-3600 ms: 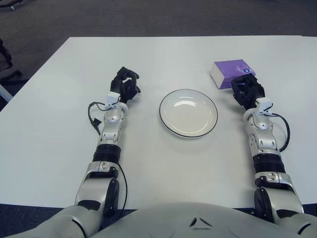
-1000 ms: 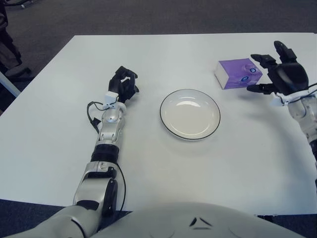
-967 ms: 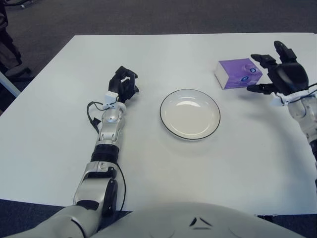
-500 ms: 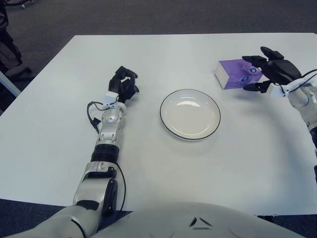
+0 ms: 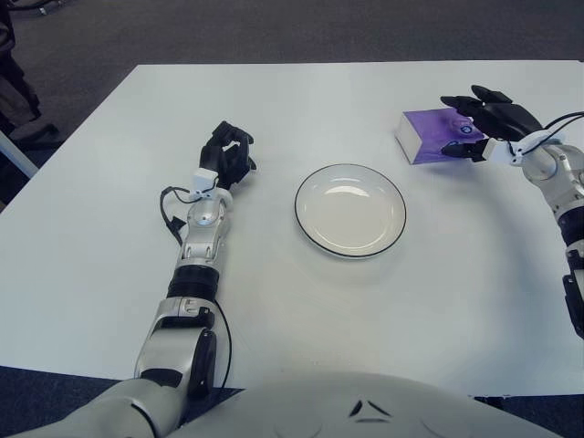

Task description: Put the tissue paper into the plate.

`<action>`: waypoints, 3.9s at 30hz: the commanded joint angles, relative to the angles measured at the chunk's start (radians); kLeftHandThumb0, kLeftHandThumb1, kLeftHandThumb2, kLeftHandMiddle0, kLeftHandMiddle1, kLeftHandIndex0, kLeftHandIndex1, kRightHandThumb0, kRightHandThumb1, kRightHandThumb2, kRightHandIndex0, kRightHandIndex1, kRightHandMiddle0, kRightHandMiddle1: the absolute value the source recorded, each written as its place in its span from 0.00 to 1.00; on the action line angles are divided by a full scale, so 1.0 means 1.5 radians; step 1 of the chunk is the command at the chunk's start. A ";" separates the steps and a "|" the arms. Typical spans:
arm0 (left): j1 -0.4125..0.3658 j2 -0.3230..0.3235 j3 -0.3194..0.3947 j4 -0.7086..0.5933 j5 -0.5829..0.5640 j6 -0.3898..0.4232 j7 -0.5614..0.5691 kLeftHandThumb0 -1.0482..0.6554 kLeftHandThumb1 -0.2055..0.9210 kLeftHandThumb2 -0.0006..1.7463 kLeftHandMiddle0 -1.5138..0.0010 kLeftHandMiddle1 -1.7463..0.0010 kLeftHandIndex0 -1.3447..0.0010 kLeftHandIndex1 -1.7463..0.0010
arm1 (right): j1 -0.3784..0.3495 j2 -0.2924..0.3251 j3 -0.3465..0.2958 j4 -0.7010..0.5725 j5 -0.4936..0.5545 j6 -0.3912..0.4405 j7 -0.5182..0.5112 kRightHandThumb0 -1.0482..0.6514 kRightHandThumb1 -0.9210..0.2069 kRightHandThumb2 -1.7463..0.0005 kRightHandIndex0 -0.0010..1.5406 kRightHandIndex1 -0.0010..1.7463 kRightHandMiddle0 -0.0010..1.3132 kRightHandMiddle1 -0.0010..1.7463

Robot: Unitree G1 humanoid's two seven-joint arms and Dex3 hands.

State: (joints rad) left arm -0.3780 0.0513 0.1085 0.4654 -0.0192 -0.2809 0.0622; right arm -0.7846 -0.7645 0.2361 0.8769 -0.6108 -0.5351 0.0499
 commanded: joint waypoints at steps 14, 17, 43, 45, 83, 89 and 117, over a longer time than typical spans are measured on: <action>0.093 -0.020 -0.003 0.029 0.000 -0.002 0.003 0.41 1.00 0.32 0.45 0.00 0.54 0.00 | -0.073 0.056 0.036 0.111 0.006 -0.006 0.029 0.03 0.00 0.71 0.05 0.00 0.12 0.01; 0.095 -0.022 -0.004 0.024 0.002 0.000 0.006 0.41 1.00 0.32 0.45 0.00 0.54 0.00 | -0.078 0.060 0.039 0.121 0.005 -0.006 0.027 0.03 0.00 0.72 0.05 0.00 0.12 0.01; 0.102 -0.024 -0.005 0.013 0.002 0.005 0.010 0.41 1.00 0.32 0.46 0.00 0.54 0.00 | -0.091 0.125 0.068 0.245 0.015 0.026 0.027 0.03 0.00 0.74 0.05 0.00 0.12 0.00; 0.102 -0.024 -0.005 0.013 0.002 0.004 0.010 0.41 1.00 0.32 0.46 0.00 0.54 0.00 | -0.088 0.125 0.070 0.250 0.014 0.025 0.016 0.03 0.00 0.75 0.05 0.00 0.12 0.00; 0.095 -0.023 -0.002 0.020 0.002 0.003 0.013 0.41 1.00 0.32 0.46 0.00 0.55 0.00 | 0.024 0.075 0.036 0.265 0.088 -0.190 -0.130 0.62 0.45 0.33 0.30 0.96 0.34 0.99; 0.093 -0.023 -0.002 0.022 0.002 0.002 0.012 0.41 1.00 0.32 0.46 0.00 0.55 0.00 | 0.038 0.080 0.008 0.258 0.121 -0.216 -0.127 0.62 0.57 0.23 0.38 1.00 0.38 0.97; 0.092 -0.023 -0.004 0.024 0.003 -0.003 0.012 0.41 1.00 0.32 0.45 0.00 0.56 0.00 | 0.091 0.136 -0.156 0.009 0.344 -0.174 -0.022 0.62 0.61 0.19 0.40 1.00 0.38 1.00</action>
State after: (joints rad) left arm -0.3626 0.0504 0.1082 0.4346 -0.0180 -0.2794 0.0698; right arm -0.6805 -0.5932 0.0409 1.0377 -0.1858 -0.8440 -0.0420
